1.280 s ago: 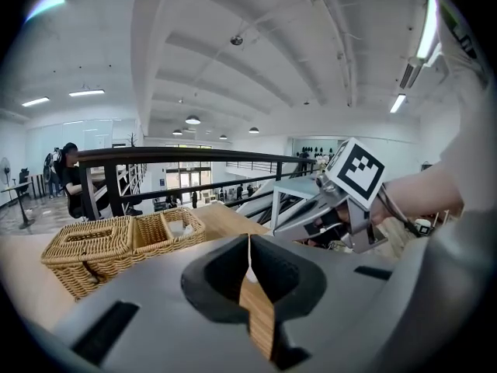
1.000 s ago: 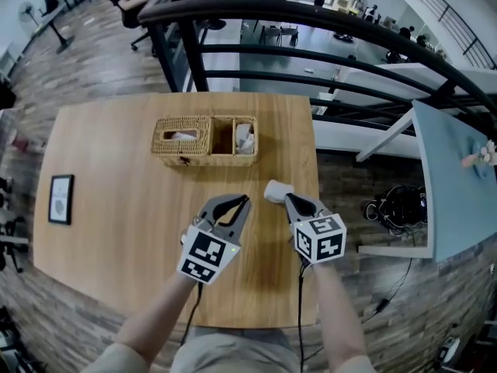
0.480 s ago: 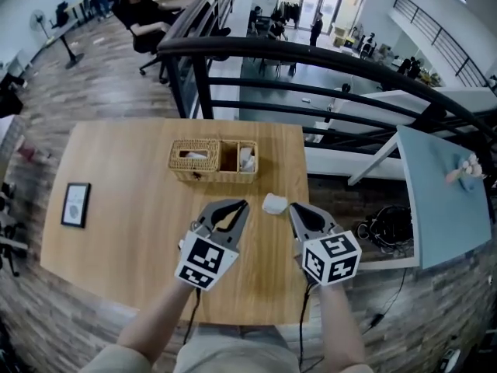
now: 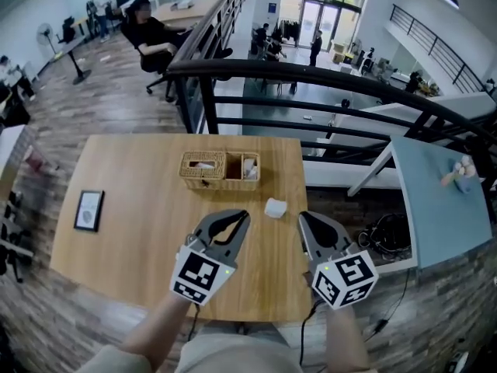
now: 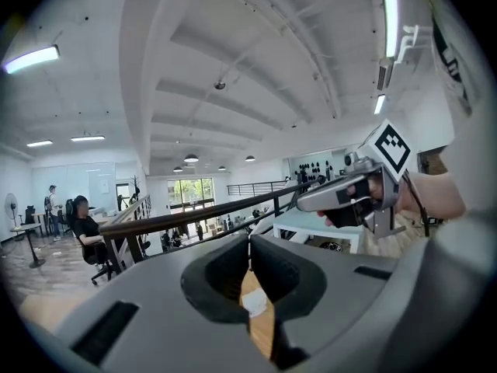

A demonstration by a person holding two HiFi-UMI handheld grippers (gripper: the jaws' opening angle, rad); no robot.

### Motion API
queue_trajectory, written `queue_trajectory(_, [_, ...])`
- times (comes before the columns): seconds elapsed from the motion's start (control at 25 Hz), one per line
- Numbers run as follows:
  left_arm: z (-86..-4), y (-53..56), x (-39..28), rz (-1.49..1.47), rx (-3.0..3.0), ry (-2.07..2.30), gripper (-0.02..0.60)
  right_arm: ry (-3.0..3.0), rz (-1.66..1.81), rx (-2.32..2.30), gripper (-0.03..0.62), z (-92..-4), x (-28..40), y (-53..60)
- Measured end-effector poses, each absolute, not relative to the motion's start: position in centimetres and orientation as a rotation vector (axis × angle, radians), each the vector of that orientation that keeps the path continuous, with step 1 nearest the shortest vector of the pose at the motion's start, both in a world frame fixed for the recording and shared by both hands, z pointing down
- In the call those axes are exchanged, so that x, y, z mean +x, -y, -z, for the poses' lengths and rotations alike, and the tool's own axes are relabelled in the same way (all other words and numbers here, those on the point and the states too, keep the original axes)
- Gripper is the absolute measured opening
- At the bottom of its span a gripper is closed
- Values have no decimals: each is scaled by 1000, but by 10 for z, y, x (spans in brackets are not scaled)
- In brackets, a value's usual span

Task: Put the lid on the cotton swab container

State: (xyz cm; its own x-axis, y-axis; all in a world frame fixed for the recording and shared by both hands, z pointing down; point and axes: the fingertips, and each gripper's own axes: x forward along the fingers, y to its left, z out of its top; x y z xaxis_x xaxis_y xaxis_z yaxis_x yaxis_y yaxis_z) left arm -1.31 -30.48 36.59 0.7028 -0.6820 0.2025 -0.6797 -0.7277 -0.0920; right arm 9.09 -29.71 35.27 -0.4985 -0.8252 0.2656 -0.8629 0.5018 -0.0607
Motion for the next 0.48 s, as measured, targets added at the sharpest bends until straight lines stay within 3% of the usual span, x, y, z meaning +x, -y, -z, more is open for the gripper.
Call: queue_trajectory(0.48, [-321, 252, -27, 233, -2859, -1135, 27, 2683, -265, 1480, 26, -309, 97, 229])
